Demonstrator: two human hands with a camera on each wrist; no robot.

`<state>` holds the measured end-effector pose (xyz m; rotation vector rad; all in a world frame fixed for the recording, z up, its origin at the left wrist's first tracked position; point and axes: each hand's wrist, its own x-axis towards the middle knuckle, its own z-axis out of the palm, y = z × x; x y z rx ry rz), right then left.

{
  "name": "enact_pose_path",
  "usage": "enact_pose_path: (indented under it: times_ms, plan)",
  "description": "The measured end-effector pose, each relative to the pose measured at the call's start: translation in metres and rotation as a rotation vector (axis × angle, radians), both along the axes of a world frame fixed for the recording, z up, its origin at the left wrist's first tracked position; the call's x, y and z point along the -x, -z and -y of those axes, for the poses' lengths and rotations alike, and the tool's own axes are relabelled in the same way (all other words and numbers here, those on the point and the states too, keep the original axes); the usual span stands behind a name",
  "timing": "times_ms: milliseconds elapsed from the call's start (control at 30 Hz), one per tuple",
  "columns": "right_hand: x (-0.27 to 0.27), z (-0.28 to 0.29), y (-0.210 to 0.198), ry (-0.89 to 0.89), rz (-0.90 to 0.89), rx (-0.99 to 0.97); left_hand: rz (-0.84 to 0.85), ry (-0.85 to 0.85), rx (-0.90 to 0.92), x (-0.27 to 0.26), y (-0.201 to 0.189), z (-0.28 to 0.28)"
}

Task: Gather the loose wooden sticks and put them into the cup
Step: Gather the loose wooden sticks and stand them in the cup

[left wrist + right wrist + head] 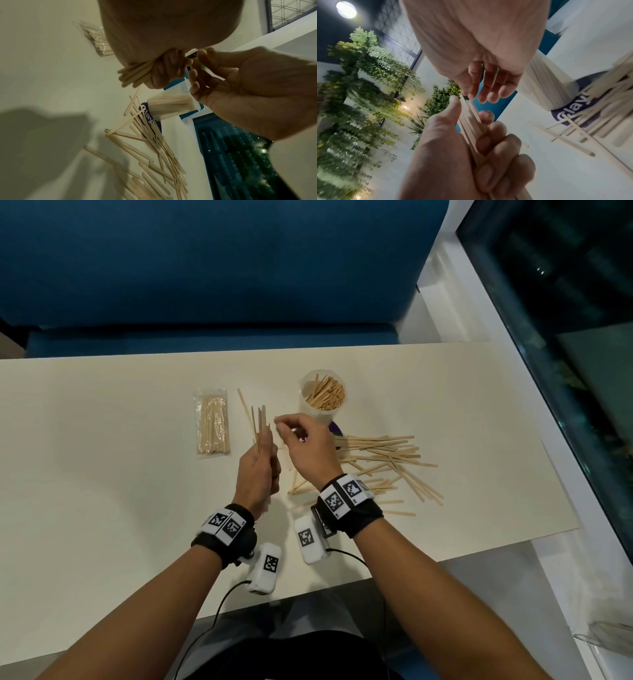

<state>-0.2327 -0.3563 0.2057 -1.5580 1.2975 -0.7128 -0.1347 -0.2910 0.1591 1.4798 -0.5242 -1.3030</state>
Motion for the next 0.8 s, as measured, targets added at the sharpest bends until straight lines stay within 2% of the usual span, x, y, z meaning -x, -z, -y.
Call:
enact_pose_path:
  times_ms: [67,167,300,367,400,467,533,600,667,733,800]
  plan:
    - [0.003,0.006,-0.003,-0.012,0.038,0.048,0.082,0.043,0.016,-0.002,0.005,0.000]
    - [0.002,0.015,-0.012,-0.166,0.026,0.176,0.186,0.137,-0.017,-0.002,0.012,0.000]
    - [0.001,0.013,-0.018,-0.473,-0.234,0.234,0.238,0.195,-0.041,0.003,0.008,0.003]
    - [0.007,0.011,-0.016,-0.477,-0.241,0.224,0.237,0.188,-0.058,0.003,0.009,0.002]
    - [0.012,0.011,-0.015,-0.430,-0.179,0.176,0.228,0.177,-0.051,0.002,0.009,0.001]
    - [0.020,0.006,-0.007,-0.239,0.014,0.013,0.206,0.115,-0.020,0.000,0.008,0.002]
    - [0.024,-0.006,0.011,-0.003,0.138,-0.273,0.162,0.015,0.041,-0.002,-0.003,0.007]
    - [0.025,-0.022,0.030,0.113,0.289,-0.757,0.126,-0.068,0.102,0.001,-0.017,0.015]
    - [0.026,-0.034,0.043,0.145,0.597,-1.205,0.099,-0.114,0.169,0.009,-0.028,0.022]
    - [0.024,-0.039,0.043,0.247,0.834,-1.372,0.102,-0.148,0.199,0.018,-0.032,0.025]
    - [0.018,-0.035,0.042,0.337,0.926,-1.328,0.166,-0.162,0.220,0.023,-0.029,0.024]
